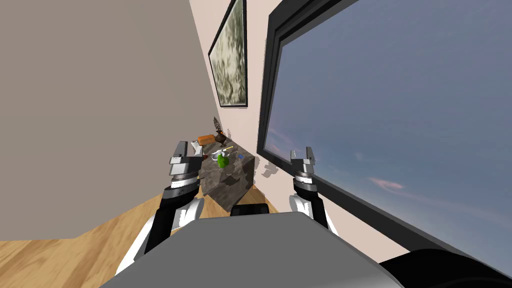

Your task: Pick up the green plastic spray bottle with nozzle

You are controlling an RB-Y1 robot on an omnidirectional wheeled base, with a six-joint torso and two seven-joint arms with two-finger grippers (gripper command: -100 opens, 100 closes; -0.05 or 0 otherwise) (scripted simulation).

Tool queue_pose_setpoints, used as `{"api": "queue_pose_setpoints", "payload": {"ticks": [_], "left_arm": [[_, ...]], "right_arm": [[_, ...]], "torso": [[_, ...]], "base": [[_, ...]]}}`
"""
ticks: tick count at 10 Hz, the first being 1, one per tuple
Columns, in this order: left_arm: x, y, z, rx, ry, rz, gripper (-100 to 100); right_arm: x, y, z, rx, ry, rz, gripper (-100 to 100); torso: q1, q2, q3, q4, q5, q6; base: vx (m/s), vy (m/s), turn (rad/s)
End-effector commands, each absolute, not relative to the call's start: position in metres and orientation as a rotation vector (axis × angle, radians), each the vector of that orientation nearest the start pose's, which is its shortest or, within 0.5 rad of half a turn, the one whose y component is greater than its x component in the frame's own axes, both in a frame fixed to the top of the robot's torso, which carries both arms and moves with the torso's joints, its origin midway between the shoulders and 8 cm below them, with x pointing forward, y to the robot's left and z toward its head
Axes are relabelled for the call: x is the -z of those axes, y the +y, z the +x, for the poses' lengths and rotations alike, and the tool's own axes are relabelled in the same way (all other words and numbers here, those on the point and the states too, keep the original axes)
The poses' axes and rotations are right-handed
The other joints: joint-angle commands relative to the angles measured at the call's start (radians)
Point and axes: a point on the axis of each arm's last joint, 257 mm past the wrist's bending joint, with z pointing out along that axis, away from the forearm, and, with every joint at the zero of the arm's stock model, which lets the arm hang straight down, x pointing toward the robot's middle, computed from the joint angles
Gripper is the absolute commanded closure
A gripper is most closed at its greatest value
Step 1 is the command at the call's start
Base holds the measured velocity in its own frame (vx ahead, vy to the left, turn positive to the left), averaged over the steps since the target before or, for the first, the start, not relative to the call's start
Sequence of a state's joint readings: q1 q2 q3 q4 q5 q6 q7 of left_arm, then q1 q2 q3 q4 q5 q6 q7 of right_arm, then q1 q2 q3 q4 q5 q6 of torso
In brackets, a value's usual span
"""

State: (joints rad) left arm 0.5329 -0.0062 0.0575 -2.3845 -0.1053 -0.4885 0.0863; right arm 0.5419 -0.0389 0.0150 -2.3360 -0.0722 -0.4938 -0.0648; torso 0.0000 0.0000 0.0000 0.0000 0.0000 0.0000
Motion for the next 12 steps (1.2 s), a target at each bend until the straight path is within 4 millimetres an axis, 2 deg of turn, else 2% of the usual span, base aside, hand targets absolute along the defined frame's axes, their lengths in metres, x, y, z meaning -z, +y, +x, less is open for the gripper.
{"api": "queue_pose_setpoints", "payload": {"ticks": [1, 5, 8, 12], "left_arm": [[-0.053, 0.278, 0.325, 1.255, 0.651, -0.546, -100], [-0.025, 0.271, 0.342, 1.223, 0.798, -0.497, -100], [0.008, 0.273, 0.357, 1.174, 0.922, -0.476, -100], [0.057, 0.284, 0.375, 1.086, 1.083, -0.457, -100]], "right_arm": [[-0.035, -0.281, 0.331, -1.415, 0.575, 0.693, 0], [-0.035, -0.281, 0.331, -1.415, 0.575, 0.693, 0], [-0.035, -0.281, 0.331, -1.415, 0.575, 0.693, 0], [-0.035, -0.281, 0.331, -1.415, 0.575, 0.693, 0]], "torso": [[0.000, 0.000, 0.000, 0.000, 0.000, 0.000], [0.007, 0.006, 0.003, 0.001, 0.002, 0.000], [0.010, 0.008, 0.005, 0.002, 0.002, 0.000], [0.011, 0.009, 0.005, 0.002, 0.003, 0.000]], "base": [[-0.019, 0.026, -0.049], [-0.082, 0.092, -0.104], [-0.123, 0.132, -0.153], [-0.155, 0.146, -0.176]]}}
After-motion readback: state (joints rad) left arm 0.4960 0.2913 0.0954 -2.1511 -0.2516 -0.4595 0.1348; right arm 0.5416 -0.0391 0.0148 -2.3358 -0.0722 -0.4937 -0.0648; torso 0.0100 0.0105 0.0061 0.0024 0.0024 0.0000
